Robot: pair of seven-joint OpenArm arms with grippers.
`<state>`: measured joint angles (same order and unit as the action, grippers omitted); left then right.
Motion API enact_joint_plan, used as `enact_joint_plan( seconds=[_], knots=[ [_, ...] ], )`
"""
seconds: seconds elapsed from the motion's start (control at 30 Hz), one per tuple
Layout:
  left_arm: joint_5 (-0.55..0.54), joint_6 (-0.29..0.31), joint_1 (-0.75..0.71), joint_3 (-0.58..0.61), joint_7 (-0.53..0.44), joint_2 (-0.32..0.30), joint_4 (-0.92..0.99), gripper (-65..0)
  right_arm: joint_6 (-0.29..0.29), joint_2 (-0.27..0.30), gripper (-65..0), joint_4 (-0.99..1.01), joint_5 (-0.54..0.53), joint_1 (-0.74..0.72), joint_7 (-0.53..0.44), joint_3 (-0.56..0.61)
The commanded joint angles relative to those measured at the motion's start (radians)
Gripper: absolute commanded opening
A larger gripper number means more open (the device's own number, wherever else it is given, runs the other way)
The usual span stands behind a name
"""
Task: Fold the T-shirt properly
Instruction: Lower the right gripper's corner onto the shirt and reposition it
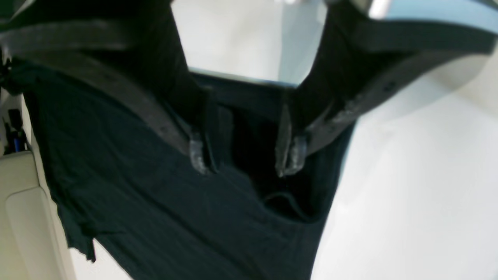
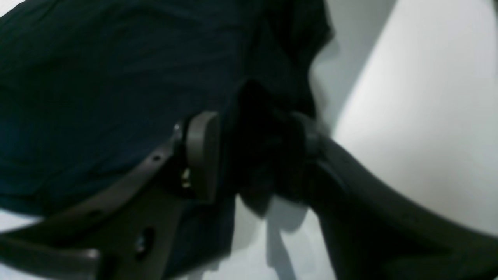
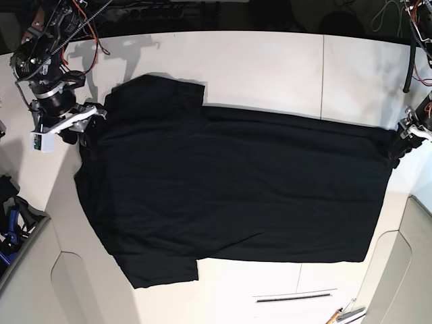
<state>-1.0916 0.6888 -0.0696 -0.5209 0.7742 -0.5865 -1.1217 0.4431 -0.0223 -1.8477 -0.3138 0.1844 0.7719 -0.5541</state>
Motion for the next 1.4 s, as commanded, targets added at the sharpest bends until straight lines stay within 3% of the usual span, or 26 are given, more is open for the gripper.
enact_joint_plan(
  seconds=[0.0,0.2,0.4,0.63,0.77,0.83,0.97,1.37],
  knots=[
    [-0.023,0.009,0.008,-0.008,-0.014,-0.026,-0.015,-37.8,0.006,0.008,-37.8,-0.034,-0.037,0.013,-0.016,-0.005],
    [-0.022,0.009,-0.001,-0.008,-0.014,-0.026,-0.015,-37.8,0.006,-0.004,-37.8,-0.075,-0.139,0.138,0.022,-0.005],
    [-0.023,0.009,-0.003,-0.008,-0.014,-0.026,-0.015,-37.8,0.006,-0.043,-37.8,-0.071,-0.142,0.243,0.026,-0.005],
    [-0.027,0.009,-0.003,-0.008,-0.014,-0.016,-0.015,-37.8,0.006,-0.044,-37.8,0.062,-0.151,0.217,-0.010,-0.002],
    [-0.026,0.009,-0.003,-0.008,-0.014,-0.003,-0.015,-37.8,0.026,-0.045,-37.9,0.154,-0.245,0.194,-0.007,0.011],
    [-0.026,0.009,-0.003,-0.008,-0.014,0.008,-0.015,-37.8,0.064,-0.045,-41.3,0.161,-0.287,0.193,-0.004,0.024],
    [-0.026,0.009,-0.012,-0.008,-0.007,0.026,-0.015,-37.8,0.089,-0.045,-65.0,0.159,-0.360,0.186,0.031,0.033],
    [-0.026,0.009,-0.014,-0.008,-0.007,0.027,-0.015,-37.8,0.111,-0.045,-65.0,0.159,-0.404,-0.026,0.031,0.033]
  ],
)
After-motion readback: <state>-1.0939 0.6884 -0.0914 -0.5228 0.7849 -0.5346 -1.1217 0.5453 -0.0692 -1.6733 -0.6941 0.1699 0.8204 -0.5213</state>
